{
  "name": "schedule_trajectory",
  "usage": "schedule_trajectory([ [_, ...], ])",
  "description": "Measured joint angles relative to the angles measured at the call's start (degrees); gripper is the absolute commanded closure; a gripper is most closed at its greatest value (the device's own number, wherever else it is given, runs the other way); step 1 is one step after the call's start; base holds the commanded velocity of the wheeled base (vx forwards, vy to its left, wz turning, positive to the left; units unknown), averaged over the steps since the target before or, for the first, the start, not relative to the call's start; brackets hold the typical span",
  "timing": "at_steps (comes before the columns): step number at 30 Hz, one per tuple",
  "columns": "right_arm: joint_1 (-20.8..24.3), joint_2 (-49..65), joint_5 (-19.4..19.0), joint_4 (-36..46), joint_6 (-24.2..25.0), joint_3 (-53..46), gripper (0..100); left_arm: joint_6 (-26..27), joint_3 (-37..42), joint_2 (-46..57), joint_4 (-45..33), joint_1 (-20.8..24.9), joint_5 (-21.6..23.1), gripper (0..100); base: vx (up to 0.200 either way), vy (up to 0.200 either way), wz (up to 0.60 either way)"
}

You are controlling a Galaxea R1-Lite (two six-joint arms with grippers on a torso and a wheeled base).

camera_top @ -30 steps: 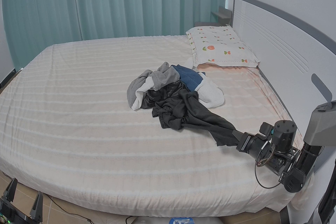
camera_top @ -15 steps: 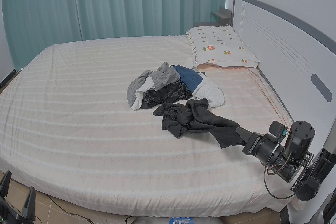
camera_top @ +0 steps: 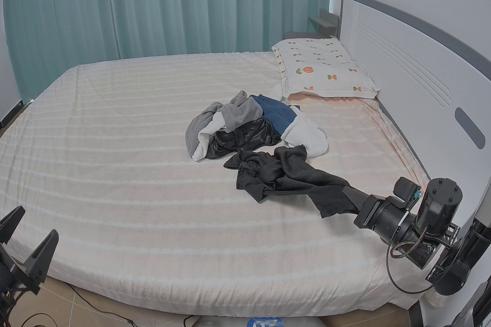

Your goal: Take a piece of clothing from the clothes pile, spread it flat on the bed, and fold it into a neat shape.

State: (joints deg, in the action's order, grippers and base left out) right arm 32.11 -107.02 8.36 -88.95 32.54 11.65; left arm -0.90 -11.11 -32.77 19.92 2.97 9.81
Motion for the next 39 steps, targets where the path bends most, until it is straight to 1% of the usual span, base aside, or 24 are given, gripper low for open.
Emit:
schedule_trajectory([
  [3,-0.20,0.16,0.15,-0.02,0.02,-0.30,100,-0.21,-0.85,-7.94,3.32,2.17,-1.44,0,0.000,0.000,0.00],
  [9,-0.48,0.41,0.33,-0.02,0.39,-0.77,100,-1.89,-4.33,-25.69,8.55,8.95,-5.41,0,0.000,0.000,0.00],
  [14,-0.63,0.77,0.55,0.00,2.50,-1.05,100,-4.49,-8.73,-40.00,12.70,15.59,-9.13,0,0.000,0.000,0.00],
  [19,-0.59,1.12,0.52,-0.02,5.45,-1.13,100,-7.74,-13.80,-54.71,18.99,22.65,-13.82,0,0.000,0.000,0.00],
  [26,1.66,0.85,0.59,0.00,7.47,0.39,100,-12.25,-21.83,-74.12,28.03,30.01,-19.31,0,0.000,0.000,0.00],
  [30,3.25,0.44,0.63,-0.02,7.67,3.44,100,-15.26,-28.20,-82.84,30.96,32.83,-21.11,0,0.000,0.000,0.00],
  [34,4.29,0.13,0.69,0.55,5.69,8.55,100,-18.91,-32.57,-88.24,31.95,34.21,-21.82,0,0.000,0.000,0.00],
  [39,5.21,-0.20,0.96,5.85,4.46,15.04,100,-22.03,-36.94,-93.17,32.35,34.89,-22.02,0,0.000,0.000,0.00],
])
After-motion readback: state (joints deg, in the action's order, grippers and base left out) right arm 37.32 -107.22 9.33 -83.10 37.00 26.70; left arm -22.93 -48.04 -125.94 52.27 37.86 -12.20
